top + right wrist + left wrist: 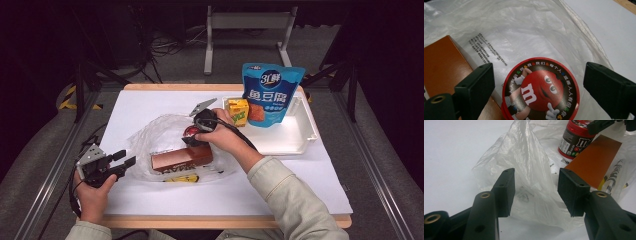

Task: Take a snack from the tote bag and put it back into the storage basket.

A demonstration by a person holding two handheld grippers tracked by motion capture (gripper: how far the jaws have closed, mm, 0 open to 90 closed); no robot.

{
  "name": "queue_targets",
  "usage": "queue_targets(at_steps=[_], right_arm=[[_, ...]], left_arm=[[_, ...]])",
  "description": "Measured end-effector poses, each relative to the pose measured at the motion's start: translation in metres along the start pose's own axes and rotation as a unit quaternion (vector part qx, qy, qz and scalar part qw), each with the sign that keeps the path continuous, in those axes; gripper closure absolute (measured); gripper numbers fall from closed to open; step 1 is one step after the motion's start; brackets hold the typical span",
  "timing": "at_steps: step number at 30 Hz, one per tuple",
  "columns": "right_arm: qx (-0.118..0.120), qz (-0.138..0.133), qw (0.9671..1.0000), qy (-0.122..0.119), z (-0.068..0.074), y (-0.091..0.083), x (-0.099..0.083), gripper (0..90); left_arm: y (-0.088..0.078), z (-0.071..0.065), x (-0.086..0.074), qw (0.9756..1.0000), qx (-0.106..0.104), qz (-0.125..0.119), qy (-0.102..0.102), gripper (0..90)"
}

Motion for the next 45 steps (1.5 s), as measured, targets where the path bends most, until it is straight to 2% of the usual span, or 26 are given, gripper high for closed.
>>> queue_targets(at_steps=[23,30,37,45], right_arm=[[-0.015,0.041,0.9986,0.030,-0.001,0.017,-0.011,16.8],[-0.020,0.055,0.9978,0.030,-0.001,0.021,-0.014,18.0],[-0.025,0.064,0.9973,0.026,0.000,0.022,-0.015,24.7],[-0.025,0.076,0.9966,0.020,0.000,0.021,-0.014,25.4]], left_arm=[[0.000,0.000,0.000,1.0000,0.000,0.000,0.000,48.4],[-0.001,0.000,0.000,1.0000,0.000,-0.001,0.001,48.5],[0.000,0.000,0.000,1.0000,0.000,0.000,0.002,48.4],[-0.001,0.000,0.000,1.0000,0.000,0.000,0.000,48.4]])
Point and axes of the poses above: each handheld gripper's, and its own axes: y roughly forward along the jaws, x roughly out of its top, z roughly to its left, the point moved 9 cm from there along y, roughly forward along the jaws, and after that the axes turned 6 degrees about z, right-handed, at the moved point
